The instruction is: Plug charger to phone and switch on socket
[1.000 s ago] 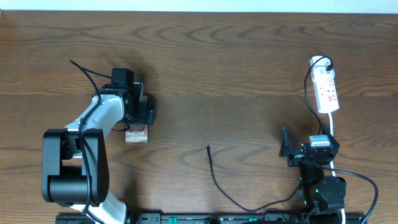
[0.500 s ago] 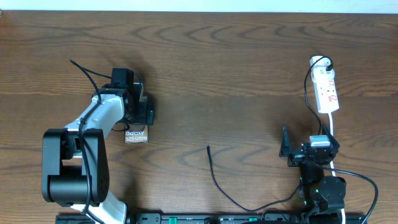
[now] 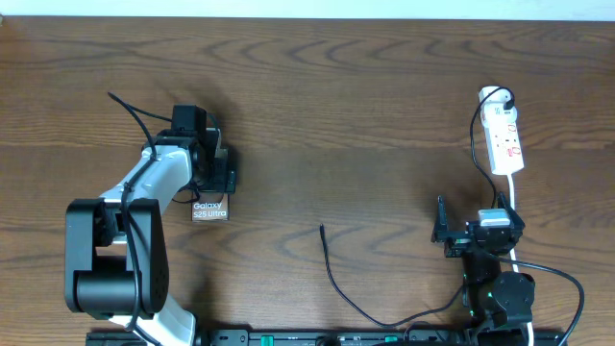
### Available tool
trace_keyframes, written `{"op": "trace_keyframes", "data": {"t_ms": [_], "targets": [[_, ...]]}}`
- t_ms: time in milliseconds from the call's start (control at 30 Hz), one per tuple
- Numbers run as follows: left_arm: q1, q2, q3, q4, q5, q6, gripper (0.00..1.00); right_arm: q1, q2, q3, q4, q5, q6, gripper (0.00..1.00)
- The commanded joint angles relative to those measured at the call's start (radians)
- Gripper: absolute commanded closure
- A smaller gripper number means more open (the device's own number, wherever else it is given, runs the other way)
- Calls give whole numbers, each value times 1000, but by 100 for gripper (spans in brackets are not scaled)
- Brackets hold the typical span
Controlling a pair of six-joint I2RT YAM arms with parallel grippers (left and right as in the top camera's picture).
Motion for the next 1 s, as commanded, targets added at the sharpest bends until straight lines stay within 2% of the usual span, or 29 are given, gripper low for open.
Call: {"op": "trace_keyframes", "data": {"t_ms": [0,233,533,767,900,967], "targets": [[3,61,-36,-25,-11,-5,12,1,0,-1,-4,-2,-6,1],[3,61,-36,-24,-11,-5,14,1,0,-1,-4,-2,-6,1],[3,61,-36,-24,-11,-5,23,1,0,-1,-4,-2,-6,1],[3,61,-36,-24,-11,-5,25,1,0,-1,-4,-2,-6,1],[3,61,-36,-24,-11,-5,34,1,0,-1,-4,-2,-6,1],[3,61,-36,-24,-11,-5,45,1,0,-1,-4,-2,-6,1]]}}
